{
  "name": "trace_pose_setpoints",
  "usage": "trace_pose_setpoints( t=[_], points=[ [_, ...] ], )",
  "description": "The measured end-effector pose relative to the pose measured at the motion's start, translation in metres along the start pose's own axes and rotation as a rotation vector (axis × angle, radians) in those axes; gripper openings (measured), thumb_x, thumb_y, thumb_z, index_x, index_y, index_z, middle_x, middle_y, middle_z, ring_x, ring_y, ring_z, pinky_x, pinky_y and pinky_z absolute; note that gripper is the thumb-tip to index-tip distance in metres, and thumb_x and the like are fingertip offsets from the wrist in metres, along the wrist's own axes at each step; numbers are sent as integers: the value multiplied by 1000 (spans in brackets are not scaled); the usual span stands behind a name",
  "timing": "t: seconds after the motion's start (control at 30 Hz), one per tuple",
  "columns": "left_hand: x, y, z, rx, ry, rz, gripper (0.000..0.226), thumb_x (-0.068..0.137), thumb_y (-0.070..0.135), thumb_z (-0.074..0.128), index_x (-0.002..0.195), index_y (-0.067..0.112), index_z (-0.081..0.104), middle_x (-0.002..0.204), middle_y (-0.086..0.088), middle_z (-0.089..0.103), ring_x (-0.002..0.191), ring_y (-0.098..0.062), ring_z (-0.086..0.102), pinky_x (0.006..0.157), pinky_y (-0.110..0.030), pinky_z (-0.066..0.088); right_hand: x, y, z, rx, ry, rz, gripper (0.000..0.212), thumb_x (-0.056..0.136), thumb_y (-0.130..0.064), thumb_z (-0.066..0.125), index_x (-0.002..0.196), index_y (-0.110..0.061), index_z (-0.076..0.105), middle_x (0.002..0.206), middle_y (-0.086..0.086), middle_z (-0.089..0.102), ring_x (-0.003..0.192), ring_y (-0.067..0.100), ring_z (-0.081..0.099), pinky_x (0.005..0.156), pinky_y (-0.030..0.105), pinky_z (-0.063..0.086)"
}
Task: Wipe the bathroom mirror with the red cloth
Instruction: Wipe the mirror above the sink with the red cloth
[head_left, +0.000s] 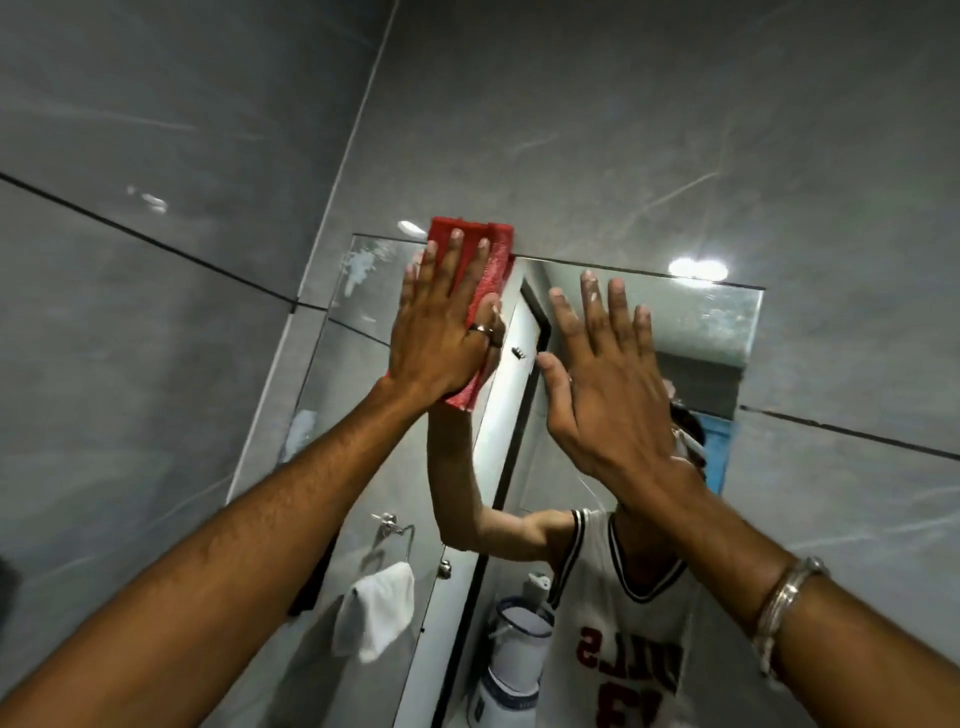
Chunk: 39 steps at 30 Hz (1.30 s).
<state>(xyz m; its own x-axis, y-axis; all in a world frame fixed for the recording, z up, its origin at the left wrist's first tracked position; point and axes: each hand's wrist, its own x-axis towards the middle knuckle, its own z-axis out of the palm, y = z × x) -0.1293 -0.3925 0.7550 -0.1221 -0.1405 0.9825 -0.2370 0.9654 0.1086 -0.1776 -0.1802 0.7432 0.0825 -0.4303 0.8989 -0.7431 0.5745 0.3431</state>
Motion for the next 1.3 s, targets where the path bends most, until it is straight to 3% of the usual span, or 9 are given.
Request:
trace_pose_setpoints(
  t=[0.13, 0.33, 0.47, 0.53, 0.63, 0.9, 1.03, 1.13, 1.3],
  points=[
    [9, -59, -9, -23, 1, -92, 83, 94, 71, -7, 163, 24, 0, 173, -6, -5, 160, -28, -7, 128, -51, -7, 23, -28, 21, -5, 32, -39, 69, 101, -56, 19, 163, -25, 13, 172, 9, 2, 159, 26, -6, 129, 50, 0],
    [13, -108, -16, -92, 18, -199, 68, 103, 50, 17, 163, 22, 1, 173, -6, -3, 160, -26, -5, 130, -52, -1, 38, -65, 39, 77, 57, -86, 69, 102, -55, 19, 164, -24, 12, 173, 8, 0, 159, 26, -7, 129, 53, 4],
    [11, -104, -18, -100, 1, -179, 68, 104, 51, 15, 163, 21, 3, 173, -7, -1, 160, -27, -4, 130, -53, 0, 32, -84, 46, 99, 28, -71, 70, 102, -54, 17, 164, -23, 13, 173, 9, 1, 159, 25, -7, 129, 50, -1],
    [-3, -105, -19, -94, -17, -166, 76, 101, 63, 5, 163, 19, 4, 173, -9, 0, 160, -28, -3, 130, -52, -2, 22, -93, 54, 102, 8, -62, 69, 102, -55, 17, 164, -23, 14, 173, 9, 1, 159, 26, -6, 129, 52, 2],
    [-43, -112, -15, -99, -47, -126, 90, 94, 71, -7, 163, 15, 8, 172, -12, 3, 160, -30, 0, 130, -52, 0, 0, -105, 62, 115, -30, -63, 69, 103, -56, 16, 164, -23, 13, 173, 9, 0, 159, 27, -6, 129, 55, 6],
    [-252, -131, 11, -125, -158, -150, 70, 105, 55, 13, 161, 15, 0, 171, -18, 2, 159, -36, -1, 126, -63, 8, -97, -152, 78, 160, -201, -102, 70, 102, -54, 24, 164, -22, 16, 172, 13, 2, 159, 32, -3, 127, 58, 7],
    [-354, -139, 23, -110, -202, -168, 72, 105, 57, 21, 162, 23, -8, 170, -13, -4, 159, -36, -1, 126, -64, 8, -155, -169, 88, 204, -239, -123, 67, 102, -49, 32, 162, -20, 25, 171, 12, 9, 159, 31, -2, 129, 52, 0],
    [-409, -145, 30, -80, -201, -209, 81, 104, 45, 43, 161, 25, -9, 171, -6, -11, 160, -31, -6, 125, -66, 8, -191, -171, 92, 194, -281, -128, 63, 102, -47, 35, 159, -18, 33, 170, 14, 16, 158, 29, 0, 129, 47, -4],
    [-426, -134, 33, -106, -228, -307, 64, 105, 56, 8, 162, 30, -7, 172, -2, -9, 160, -31, -4, 128, -59, 3, -229, -154, 77, 271, -212, -164, 62, 107, -47, 23, 153, -11, 45, 165, 17, 21, 156, 35, 13, 129, 49, 1]
  ],
)
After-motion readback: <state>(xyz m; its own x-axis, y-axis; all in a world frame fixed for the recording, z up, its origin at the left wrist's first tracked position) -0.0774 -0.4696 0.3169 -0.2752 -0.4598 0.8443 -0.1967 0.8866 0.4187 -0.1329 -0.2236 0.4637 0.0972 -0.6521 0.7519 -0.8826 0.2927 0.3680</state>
